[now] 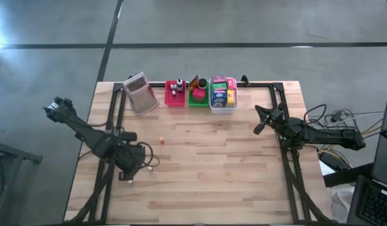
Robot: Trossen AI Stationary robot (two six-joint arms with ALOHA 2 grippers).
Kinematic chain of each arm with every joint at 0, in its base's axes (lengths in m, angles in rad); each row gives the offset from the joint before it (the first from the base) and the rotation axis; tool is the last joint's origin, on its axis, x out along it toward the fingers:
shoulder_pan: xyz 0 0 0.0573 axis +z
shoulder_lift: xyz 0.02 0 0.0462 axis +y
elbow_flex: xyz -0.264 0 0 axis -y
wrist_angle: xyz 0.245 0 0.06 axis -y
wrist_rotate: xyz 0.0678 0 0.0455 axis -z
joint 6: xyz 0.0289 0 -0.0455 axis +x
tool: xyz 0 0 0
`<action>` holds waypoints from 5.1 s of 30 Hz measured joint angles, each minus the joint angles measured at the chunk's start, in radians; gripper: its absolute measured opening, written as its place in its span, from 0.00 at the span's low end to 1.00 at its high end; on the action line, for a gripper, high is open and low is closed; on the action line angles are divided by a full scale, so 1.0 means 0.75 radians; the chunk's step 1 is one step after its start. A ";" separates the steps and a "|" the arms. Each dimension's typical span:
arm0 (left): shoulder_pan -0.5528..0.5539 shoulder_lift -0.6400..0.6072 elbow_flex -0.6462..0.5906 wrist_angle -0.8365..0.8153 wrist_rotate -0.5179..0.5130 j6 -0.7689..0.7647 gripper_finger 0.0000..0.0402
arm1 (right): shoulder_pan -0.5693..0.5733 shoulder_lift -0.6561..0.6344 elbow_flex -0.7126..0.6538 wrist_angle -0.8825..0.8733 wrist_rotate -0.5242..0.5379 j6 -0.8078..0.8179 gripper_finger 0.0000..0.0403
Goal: Pick & Place Kitchen Items
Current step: Put the large yellow food coloring bottle into the red bin
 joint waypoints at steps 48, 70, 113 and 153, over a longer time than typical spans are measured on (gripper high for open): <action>1.462 0.850 1.256 -0.073 0.091 1.196 0.34 | 0.000 0.000 0.000 0.000 0.000 0.000 0.02; 1.614 1.065 1.170 0.046 0.103 1.268 0.34 | 0.000 0.000 0.000 0.000 0.000 0.000 0.02; 1.709 1.059 0.799 0.359 0.030 1.280 0.34 | 0.000 0.000 0.000 0.000 0.000 0.000 0.02; 1.806 1.059 0.798 0.430 0.100 1.315 0.35 | 0.000 0.000 0.000 0.000 0.000 0.000 0.02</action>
